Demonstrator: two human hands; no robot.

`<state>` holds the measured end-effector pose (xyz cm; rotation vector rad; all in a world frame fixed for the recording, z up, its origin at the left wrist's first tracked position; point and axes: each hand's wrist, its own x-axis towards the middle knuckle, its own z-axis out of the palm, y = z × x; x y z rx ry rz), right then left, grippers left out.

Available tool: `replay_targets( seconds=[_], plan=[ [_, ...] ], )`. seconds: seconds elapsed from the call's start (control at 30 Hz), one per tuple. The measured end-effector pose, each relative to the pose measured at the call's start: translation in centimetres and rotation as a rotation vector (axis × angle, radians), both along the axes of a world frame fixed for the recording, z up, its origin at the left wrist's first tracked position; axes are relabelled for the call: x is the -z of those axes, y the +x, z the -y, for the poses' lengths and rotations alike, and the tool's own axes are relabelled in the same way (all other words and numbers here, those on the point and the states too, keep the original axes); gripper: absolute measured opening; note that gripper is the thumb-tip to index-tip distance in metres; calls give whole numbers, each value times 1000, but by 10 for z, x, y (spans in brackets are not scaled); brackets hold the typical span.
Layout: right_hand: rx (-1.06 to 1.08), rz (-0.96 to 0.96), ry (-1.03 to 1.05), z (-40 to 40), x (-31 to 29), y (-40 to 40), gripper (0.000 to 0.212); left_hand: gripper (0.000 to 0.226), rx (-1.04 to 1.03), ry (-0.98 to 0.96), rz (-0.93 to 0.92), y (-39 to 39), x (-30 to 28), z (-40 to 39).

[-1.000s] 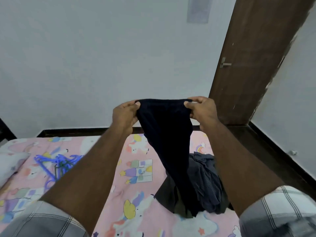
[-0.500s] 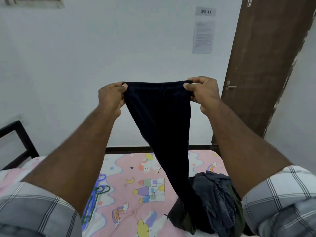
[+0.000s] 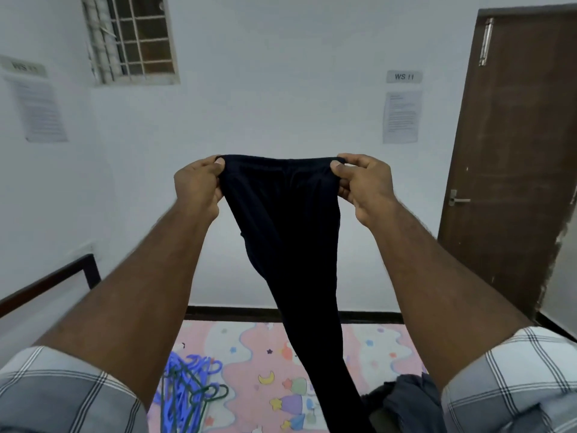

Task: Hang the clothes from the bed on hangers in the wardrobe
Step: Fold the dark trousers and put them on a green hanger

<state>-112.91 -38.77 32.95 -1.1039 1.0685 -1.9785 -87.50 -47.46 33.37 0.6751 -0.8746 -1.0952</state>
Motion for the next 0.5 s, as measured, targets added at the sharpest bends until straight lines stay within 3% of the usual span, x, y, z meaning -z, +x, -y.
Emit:
replay_targets(
  seconds=[0.2,0.37,0.5],
  plan=[
    [55,-114,120,27,9,-7,24,13,-90,40,164,20,5,19],
    [90,-135,19,57,-23,-10,26,11,-178,-46,185,30,-30,45],
    [63,-202,141,90,-7,-18,31,11,-186,-9,284,24,-27,66]
  ],
)
